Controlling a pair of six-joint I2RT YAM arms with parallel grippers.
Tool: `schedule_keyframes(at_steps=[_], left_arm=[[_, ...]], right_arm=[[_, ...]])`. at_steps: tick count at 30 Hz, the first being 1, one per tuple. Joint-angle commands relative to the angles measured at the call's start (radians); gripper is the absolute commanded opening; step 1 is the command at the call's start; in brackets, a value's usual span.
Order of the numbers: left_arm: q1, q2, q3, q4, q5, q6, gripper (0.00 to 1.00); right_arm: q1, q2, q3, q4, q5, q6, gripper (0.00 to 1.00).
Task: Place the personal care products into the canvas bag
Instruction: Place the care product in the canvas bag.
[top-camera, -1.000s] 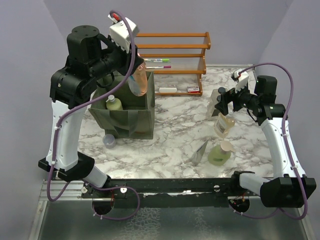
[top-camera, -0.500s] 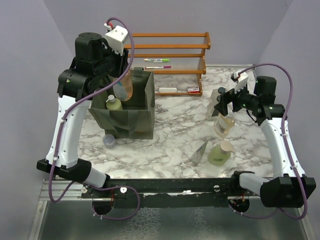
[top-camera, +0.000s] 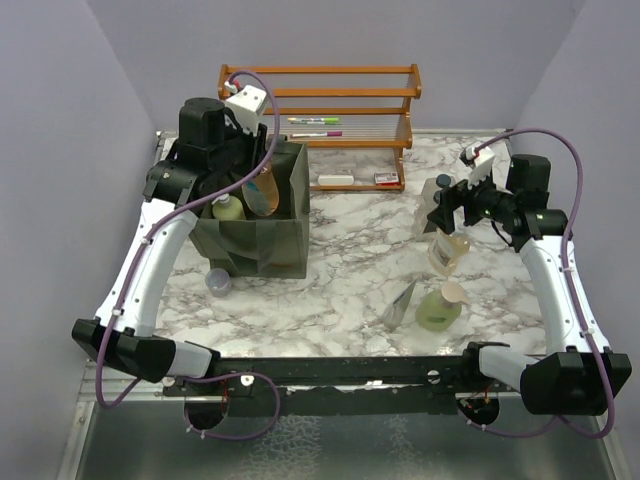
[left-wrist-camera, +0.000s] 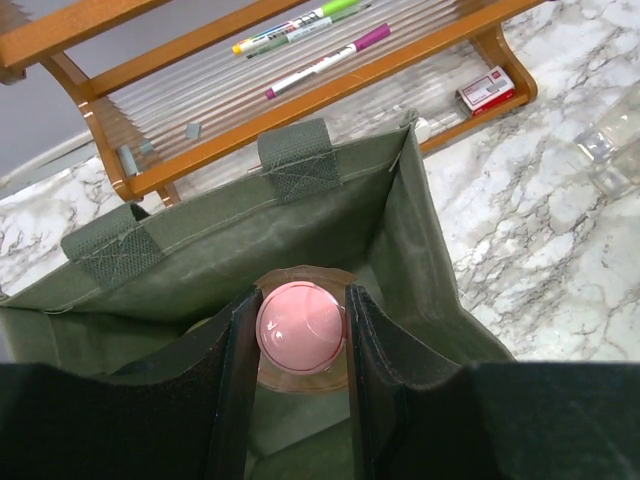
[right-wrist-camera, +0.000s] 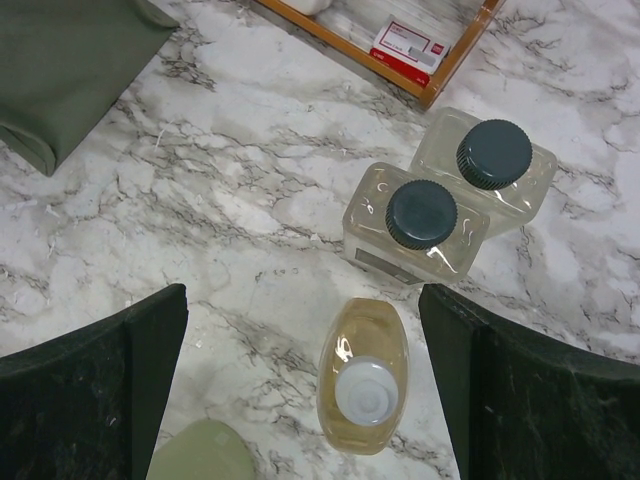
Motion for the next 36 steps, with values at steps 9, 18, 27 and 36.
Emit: schedule_keyframes(at_steps=[9, 18, 27, 36], left_arm=[[0.042, -0.106, -0.208, 0.405, 0.022, -0.030, 0.00], [0.112, -0.127, -0.327, 0.542, 0.048, -0.081, 0.00], [0.127, -0.139, -0.439, 0.626, 0.033, -0.075, 0.00], [0.129, -0.123, -0.495, 0.710, 0.047, -0.054, 0.00]], right_arm=[[-0.006, 0.013, -0.008, 0.033, -0.045, 0.015, 0.99], [-0.006, 0.020, -0.006, 0.030, -0.053, 0.015, 0.99], [-0.006, 0.017, -0.005, 0.024, -0.054, 0.015, 0.99], [-0.006, 0.018, -0.001, 0.020, -0.058, 0.015, 0.99]])
